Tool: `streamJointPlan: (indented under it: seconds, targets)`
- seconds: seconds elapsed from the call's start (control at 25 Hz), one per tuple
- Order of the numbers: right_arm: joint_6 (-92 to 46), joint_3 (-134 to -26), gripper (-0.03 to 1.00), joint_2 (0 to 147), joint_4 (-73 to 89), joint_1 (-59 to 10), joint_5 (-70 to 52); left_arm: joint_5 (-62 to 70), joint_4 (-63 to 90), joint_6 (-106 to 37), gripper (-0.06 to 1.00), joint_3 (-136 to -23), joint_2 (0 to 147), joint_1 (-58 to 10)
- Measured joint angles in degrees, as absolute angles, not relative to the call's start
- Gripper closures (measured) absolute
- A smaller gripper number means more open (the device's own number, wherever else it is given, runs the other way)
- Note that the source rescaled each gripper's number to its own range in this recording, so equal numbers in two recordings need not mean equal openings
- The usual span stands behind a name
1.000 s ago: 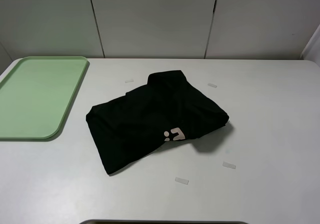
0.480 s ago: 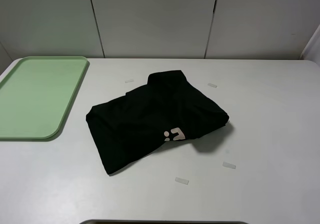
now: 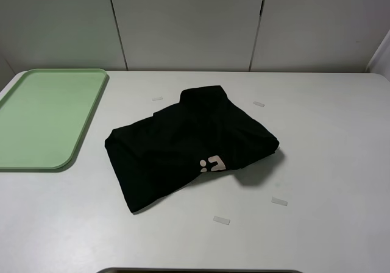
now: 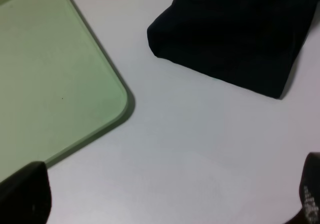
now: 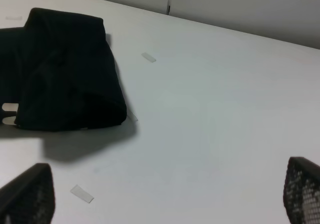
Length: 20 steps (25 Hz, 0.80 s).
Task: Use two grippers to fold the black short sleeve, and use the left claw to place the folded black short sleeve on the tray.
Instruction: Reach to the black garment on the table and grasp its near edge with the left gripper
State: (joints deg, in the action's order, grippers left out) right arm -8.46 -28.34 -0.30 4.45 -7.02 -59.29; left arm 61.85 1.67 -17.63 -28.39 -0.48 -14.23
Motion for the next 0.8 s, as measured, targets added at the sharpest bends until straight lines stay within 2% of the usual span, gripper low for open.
streamJointPlan:
  seconds: [0.8]
  targets:
    - [-8.5, -28.3, -0.03, -0.3, 4.4, -7.0, -59.3, 61.5, 1.6, -17.6, -0.06, -28.4, -0.5, -14.2]
